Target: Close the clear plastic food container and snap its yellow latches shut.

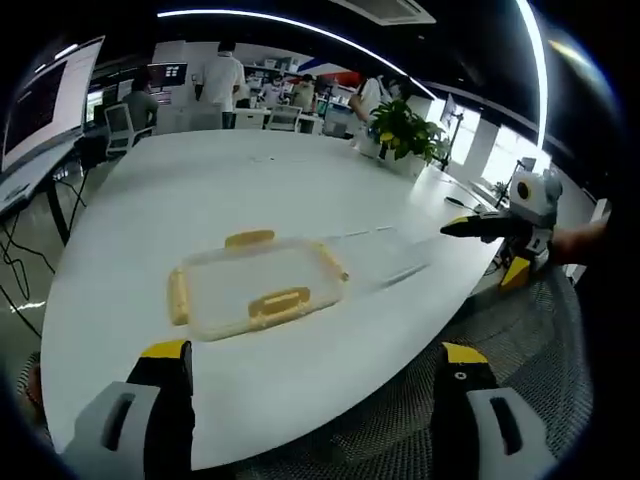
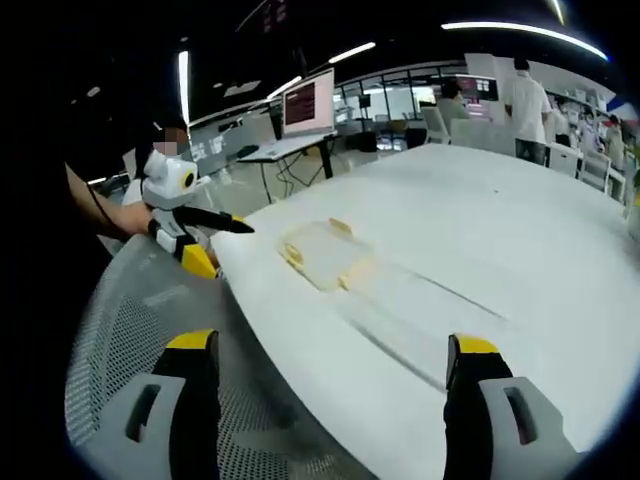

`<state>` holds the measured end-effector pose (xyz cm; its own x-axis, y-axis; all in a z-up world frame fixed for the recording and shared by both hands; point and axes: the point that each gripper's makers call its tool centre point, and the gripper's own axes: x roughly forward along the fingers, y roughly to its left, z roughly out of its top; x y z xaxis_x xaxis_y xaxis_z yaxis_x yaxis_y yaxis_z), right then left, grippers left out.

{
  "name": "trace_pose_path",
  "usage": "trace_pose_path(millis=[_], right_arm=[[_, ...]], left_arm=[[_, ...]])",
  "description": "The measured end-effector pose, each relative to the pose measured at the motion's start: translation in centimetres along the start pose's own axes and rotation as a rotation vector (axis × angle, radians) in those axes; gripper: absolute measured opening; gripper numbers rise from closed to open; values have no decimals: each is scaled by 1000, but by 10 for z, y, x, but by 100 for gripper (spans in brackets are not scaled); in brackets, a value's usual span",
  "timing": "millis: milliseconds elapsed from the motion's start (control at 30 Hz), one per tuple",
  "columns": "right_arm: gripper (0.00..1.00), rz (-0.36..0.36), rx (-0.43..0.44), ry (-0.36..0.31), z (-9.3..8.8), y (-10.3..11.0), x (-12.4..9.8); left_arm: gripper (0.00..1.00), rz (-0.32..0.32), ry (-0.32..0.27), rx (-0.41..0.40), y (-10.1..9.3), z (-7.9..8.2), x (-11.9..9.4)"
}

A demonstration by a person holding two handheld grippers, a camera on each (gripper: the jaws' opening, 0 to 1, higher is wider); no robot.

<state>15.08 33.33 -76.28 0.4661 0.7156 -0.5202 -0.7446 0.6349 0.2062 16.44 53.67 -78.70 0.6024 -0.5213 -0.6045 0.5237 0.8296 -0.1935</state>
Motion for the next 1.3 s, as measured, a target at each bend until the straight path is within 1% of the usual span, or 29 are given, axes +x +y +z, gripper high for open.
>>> trace_pose_path(millis=[67,167,267,367,400,433,600,700,733,767,833,967,1000,1100,1233,1300], right_arm=[[93,2,3,-2,0,0,0],[93,7,-1,-1,0,2,0],[93,3,-1,-3,0,1,0],[88,4,-2,10,-1,1,-1],[85,5,-3,12,-1,1,-1],[85,5,-6,10,-1,1,-1],[85,-8,-1,9,-1,-2,-2],[85,-9,-5,3,1,-2,-2],[87,-12,-7,3,1,-2,-2],[88,-33,-22,-4,2,-6,-3],[88,-20,3,0,1,-5,-2],[88,-20,-11,9,-1,-4,-2],[89,-33,-23,7,0,-6,-2],[89,-30,-8,5,0,-6,-2],[90,-40,-23,6,0,-7,-2],[90,-32,-11,7,0,-6,-2]], left_arm=[[99,-10,4,-6,-2,-1,1],[99,-1,3,-6,-1,-2,0],[99,-6,11,-8,-1,-3,0],[98,-13,9,-10,-3,-2,0],[98,-18,17,-13,-4,-3,0],[97,-19,26,-8,-5,-5,0],[96,-15,24,-11,-4,-4,0],[92,-19,31,-17,-5,-5,0],[92,-18,34,-18,-4,-6,0],[92,-17,35,-17,-4,-6,0],[90,-18,38,-22,-4,-6,0],[88,-20,47,-26,-4,-8,0],[87,-21,49,-28,-4,-8,0],[86,-20,52,-28,-4,-9,0],[85,-20,60,-28,-4,-10,0],[85,-20,60,-30,-4,-10,0]])
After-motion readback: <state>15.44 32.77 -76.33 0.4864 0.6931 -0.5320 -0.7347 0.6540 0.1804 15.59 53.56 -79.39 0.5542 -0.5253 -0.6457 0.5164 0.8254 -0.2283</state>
